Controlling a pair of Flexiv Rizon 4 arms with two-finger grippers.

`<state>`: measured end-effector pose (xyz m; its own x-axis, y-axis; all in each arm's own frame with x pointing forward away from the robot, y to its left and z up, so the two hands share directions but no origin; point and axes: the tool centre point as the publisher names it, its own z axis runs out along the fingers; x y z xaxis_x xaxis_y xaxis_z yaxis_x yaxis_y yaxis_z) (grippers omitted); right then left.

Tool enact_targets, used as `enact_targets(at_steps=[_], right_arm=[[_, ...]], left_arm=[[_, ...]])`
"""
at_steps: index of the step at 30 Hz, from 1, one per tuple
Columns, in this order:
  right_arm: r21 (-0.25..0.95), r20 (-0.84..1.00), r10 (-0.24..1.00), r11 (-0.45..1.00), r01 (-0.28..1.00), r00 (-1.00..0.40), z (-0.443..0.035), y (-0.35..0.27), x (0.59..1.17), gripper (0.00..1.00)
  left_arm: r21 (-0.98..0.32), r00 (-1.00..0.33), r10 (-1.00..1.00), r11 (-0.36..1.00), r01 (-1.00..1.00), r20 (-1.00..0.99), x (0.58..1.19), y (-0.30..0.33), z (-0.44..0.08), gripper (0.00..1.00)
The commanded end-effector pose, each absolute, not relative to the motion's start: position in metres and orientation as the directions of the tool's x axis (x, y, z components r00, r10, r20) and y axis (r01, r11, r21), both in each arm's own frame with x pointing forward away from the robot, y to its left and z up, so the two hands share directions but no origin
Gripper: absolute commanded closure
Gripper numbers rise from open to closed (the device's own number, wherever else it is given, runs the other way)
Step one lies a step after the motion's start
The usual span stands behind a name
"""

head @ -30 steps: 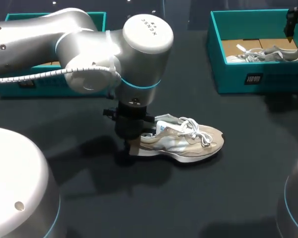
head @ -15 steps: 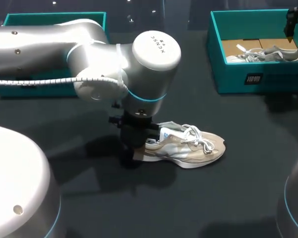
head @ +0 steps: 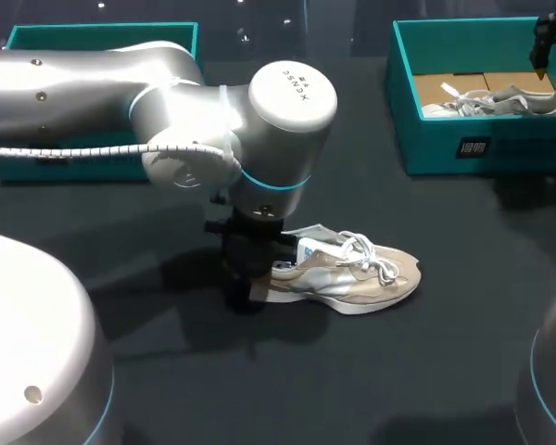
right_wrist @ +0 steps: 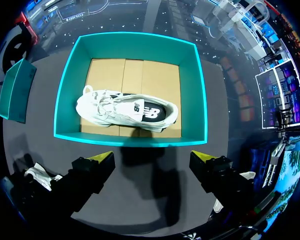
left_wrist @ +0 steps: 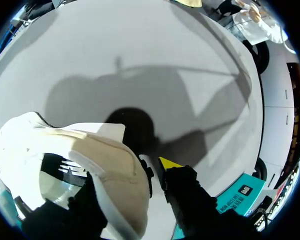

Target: Take the shoe out of the shoebox, open the shoe tongue, remove and reinsert the insole, then place the shoe into the shoebox

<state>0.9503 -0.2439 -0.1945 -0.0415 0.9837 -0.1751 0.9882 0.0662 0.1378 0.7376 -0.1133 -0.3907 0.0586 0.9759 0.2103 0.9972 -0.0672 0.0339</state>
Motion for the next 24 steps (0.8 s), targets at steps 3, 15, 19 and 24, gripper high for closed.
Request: enact_targets(at_steps=[3, 15, 19, 24], right_arm=[[0.139, -0.176, 0.983, 0.066, 0.988, -0.041, -0.194, -0.244, 0.949, 0.0], [0.139, -0.176, 0.983, 0.066, 0.988, -0.041, -0.194, -0.244, 0.949, 0.0], [0.139, -0.176, 0.983, 0.066, 0.988, -0.041, -0.194, -0.244, 0.949, 0.0], [0.139, -0.176, 0.983, 0.066, 0.988, -0.041, -0.194, -0.244, 0.949, 0.0]], left_arm=[[0.001, 0.051, 0.988, -0.052, 0.999, 0.146, 0.742, -0.103, -0.373, 0.0], [-0.175, -0.209, 0.975, 0.193, 0.965, -0.077, 0.721, -0.082, -0.275, 0.0], [-0.281, -0.391, 0.918, 0.359, 0.89, -0.069, 0.712, -0.076, -0.26, 0.0], [-0.271, -0.416, 0.907, 0.387, 0.881, -0.057, 0.708, -0.074, -0.258, 0.0]])
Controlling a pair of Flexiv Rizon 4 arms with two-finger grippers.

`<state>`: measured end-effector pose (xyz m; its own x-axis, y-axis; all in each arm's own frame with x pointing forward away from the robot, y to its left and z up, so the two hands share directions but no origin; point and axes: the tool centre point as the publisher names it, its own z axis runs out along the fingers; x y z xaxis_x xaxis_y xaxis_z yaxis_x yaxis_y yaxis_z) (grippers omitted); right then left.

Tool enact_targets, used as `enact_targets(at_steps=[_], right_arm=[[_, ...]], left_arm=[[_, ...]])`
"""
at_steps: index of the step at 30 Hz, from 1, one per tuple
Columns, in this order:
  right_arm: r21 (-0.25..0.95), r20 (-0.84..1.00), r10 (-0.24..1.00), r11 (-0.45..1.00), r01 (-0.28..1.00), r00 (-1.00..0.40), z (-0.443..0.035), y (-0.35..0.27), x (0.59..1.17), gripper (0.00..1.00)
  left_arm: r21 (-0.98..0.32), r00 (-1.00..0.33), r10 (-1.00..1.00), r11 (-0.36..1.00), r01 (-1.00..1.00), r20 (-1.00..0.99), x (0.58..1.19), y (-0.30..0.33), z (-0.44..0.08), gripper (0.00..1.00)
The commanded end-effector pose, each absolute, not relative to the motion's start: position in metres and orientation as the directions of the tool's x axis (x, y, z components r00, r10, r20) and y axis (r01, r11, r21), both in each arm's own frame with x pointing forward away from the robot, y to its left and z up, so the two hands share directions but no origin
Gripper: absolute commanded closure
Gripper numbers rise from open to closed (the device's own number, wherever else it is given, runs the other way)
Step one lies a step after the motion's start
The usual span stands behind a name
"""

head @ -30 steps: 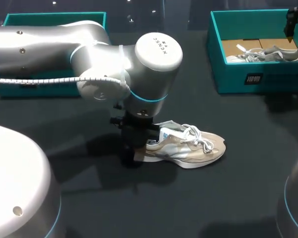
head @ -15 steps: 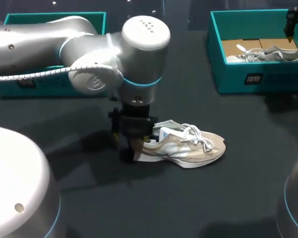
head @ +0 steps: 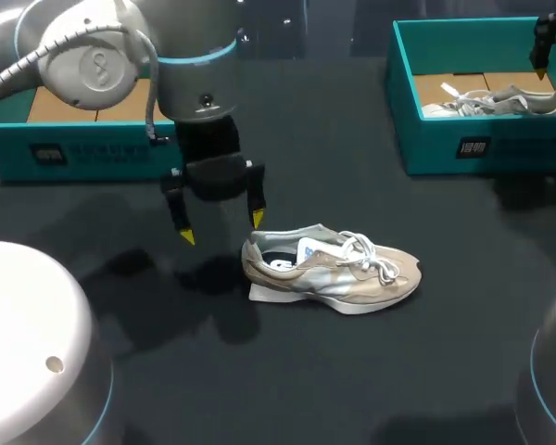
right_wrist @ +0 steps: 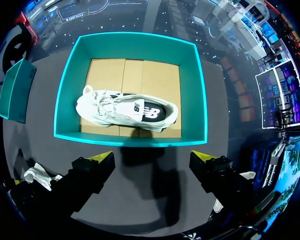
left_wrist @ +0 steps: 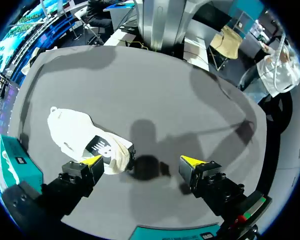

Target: Take the shoe out of the shoebox, open the shoe tongue, remove and reinsert the insole, then place the shoe into the shoebox

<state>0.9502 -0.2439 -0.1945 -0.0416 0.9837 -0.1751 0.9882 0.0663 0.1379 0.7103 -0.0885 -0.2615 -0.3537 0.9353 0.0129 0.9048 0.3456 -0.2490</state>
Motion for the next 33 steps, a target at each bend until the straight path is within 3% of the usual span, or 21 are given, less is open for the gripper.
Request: enact_targets(at_steps=[1, 8, 10, 15, 22, 33], right_arm=[[0.139, -0.176, 0.983, 0.066, 0.988, -0.041, -0.194, -0.244, 0.949, 0.0], [0.139, -0.176, 0.983, 0.066, 0.988, -0.041, -0.194, -0.244, 0.949, 0.0], [0.139, -0.176, 0.983, 0.066, 0.988, -0.041, -0.194, -0.244, 0.949, 0.0], [0.139, -0.176, 0.983, 0.066, 0.988, -0.041, -0.194, -0.244, 0.949, 0.0], [0.139, -0.176, 0.983, 0.066, 0.988, -0.041, -0.194, -0.244, 0.949, 0.0], [0.139, -0.176, 0.983, 0.066, 0.988, -0.041, -0.194, -0.244, 0.949, 0.0]], left_arm=[[-0.271, -0.416, 0.907, 0.387, 0.881, -0.057, 0.708, -0.074, -0.258, 0.0], [-0.271, -0.416, 0.907, 0.387, 0.881, -0.057, 0.708, -0.074, -0.258, 0.0], [-0.287, -0.531, 0.846, 0.495, 0.82, -0.057, 0.719, -0.069, -0.259, 0.0], [-0.45, -0.739, 0.673, 0.651, 0.611, -0.03, 0.737, -0.056, -0.25, 0.0], [-0.661, -0.864, 0.501, 0.667, 0.344, 0.056, 0.733, -0.056, -0.259, 0.0], [-0.681, -0.87, 0.487, 0.663, 0.311, 0.076, 0.728, -0.058, -0.264, 0.0]])
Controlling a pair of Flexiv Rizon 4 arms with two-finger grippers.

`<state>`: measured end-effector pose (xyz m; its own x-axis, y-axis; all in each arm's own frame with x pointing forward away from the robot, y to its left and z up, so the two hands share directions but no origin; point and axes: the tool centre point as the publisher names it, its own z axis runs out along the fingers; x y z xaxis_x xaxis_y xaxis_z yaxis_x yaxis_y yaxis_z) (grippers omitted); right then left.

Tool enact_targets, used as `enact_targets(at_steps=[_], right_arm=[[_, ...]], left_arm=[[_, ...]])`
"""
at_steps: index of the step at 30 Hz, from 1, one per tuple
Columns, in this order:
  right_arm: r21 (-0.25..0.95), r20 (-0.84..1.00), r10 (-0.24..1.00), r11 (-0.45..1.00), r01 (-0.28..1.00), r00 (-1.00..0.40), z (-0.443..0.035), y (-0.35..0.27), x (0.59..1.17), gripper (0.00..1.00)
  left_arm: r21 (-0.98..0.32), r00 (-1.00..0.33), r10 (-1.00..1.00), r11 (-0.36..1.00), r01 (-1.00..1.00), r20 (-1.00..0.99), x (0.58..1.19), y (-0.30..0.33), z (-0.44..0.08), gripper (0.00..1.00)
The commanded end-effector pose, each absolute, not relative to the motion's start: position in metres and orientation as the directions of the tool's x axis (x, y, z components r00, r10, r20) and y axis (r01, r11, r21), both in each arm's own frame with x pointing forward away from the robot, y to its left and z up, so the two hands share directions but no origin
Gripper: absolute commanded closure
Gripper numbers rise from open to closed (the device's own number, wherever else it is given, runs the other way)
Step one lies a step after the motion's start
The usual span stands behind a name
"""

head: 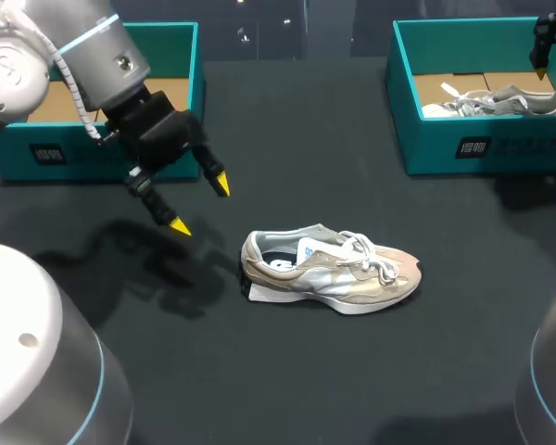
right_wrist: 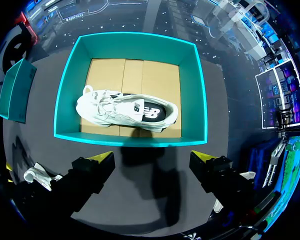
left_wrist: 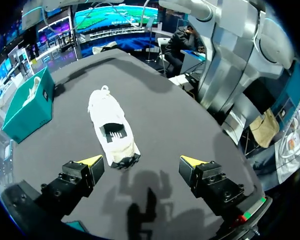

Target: Take the shoe out of the shoebox, open the shoe tongue, remove and reinsert the insole, then place the shoe into the shoebox

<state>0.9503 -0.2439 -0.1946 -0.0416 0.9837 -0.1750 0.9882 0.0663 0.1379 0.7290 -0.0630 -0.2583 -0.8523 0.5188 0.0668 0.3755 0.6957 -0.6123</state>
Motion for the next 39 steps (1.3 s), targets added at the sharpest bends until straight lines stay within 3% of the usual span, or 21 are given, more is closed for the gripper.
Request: enact_targets(at_steps=[1, 5, 14, 27, 39], right_arm=[[0.139, -0.176, 0.983, 0.066, 0.988, -0.041, -0.194, -0.244, 0.949, 0.0], [0.139, -0.176, 0.983, 0.066, 0.988, -0.041, -0.194, -0.244, 0.949, 0.0], [0.139, -0.176, 0.983, 0.066, 0.988, -0.041, -0.194, -0.244, 0.949, 0.0], [0.139, -0.176, 0.983, 0.066, 0.988, -0.041, -0.194, -0.244, 0.949, 0.0], [0.139, -0.176, 0.983, 0.066, 0.988, -0.041, -0.194, -0.244, 0.949, 0.0]], left_arm=[[-0.687, -0.883, 0.464, 0.665, 0.292, 0.073, 0.726, -0.057, -0.27, 0.0], [-0.79, -0.91, 0.404, 0.587, 0.18, 0.092, 0.722, -0.052, -0.294, 0.0], [-0.884, -0.952, 0.283, 0.467, 0.029, 0.118, 0.717, -0.048, -0.323, 0.0], [-0.884, -0.952, 0.283, 0.467, 0.029, 0.118, 0.717, -0.048, -0.323, 0.0], [-0.928, -0.982, 0.148, 0.37, -0.052, 0.114, 0.73, -0.043, -0.371, 0.0]])
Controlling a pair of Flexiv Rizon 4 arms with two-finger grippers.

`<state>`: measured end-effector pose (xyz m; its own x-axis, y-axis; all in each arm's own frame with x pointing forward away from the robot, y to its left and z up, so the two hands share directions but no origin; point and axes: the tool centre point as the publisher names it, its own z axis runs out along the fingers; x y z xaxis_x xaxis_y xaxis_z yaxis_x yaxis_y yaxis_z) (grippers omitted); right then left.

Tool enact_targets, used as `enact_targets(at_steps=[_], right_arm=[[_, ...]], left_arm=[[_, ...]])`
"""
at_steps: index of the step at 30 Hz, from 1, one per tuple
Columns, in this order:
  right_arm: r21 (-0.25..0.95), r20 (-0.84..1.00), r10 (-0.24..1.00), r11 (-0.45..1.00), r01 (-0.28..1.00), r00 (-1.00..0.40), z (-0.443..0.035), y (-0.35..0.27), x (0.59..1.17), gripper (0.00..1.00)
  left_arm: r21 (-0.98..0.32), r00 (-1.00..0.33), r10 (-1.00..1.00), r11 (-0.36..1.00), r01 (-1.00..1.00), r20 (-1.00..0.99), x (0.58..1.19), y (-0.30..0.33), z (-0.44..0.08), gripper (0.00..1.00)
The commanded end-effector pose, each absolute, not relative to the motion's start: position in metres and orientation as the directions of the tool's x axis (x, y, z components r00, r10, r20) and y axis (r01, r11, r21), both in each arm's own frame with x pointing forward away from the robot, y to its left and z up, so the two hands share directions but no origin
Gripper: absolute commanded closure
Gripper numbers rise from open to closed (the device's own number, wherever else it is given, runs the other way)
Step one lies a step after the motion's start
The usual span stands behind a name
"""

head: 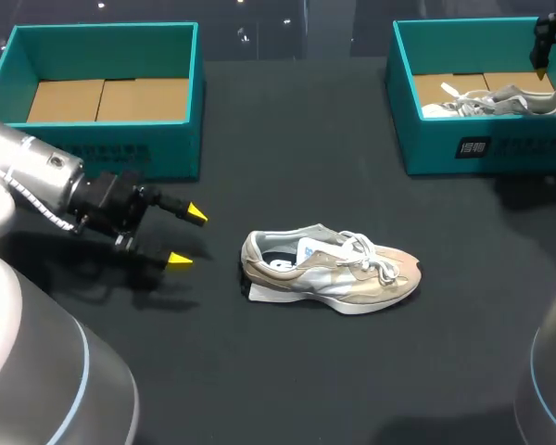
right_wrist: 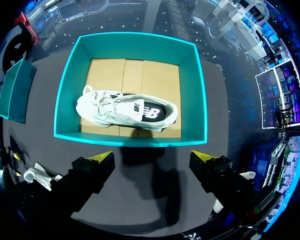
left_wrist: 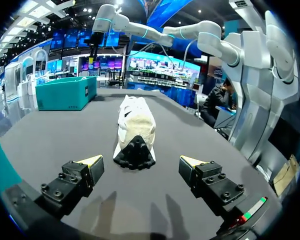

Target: Take the shoe out of the shoebox, open the shoe tongue, remove and reinsert the insole, then place the shoe into the shoebox

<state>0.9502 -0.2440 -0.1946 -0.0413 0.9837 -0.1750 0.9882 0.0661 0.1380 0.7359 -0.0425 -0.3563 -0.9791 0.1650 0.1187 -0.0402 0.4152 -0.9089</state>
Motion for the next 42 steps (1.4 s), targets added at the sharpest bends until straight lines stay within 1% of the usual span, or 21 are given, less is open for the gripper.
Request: enact_targets(at_steps=[1, 7, 16, 23, 42], right_arm=[[0.139, -0.176, 0.983, 0.066, 0.988, -0.041, -0.194, -0.244, 0.949, 0.0], [0.139, -0.176, 0.983, 0.066, 0.988, -0.041, -0.194, -0.244, 0.949, 0.0], [0.139, -0.176, 0.983, 0.066, 0.988, -0.041, -0.194, -0.244, 0.949, 0.0], [0.139, -0.176, 0.983, 0.066, 0.988, -0.041, -0.194, -0.244, 0.949, 0.0], [0.139, -0.176, 0.983, 0.066, 0.988, -0.041, -0.194, -0.244, 0.949, 0.0]], left_arm=[[-0.933, -0.984, 0.146, 0.358, -0.044, 0.102, 0.729, -0.043, -0.373, 0.0], [-0.945, -0.99, 0.123, 0.327, -0.022, 0.066, 0.724, -0.041, -0.385, 0.0], [-0.941, -0.996, 0.084, 0.339, 0.007, 0.023, 0.716, -0.044, -0.39, 0.0], [-0.94, -0.999, 0.03, 0.34, -0.017, 0.029, 0.719, -0.052, -0.395, 0.0], [-0.947, -0.999, 0.008, 0.319, -0.029, 0.034, 0.736, -0.085, -0.399, 0.0]])
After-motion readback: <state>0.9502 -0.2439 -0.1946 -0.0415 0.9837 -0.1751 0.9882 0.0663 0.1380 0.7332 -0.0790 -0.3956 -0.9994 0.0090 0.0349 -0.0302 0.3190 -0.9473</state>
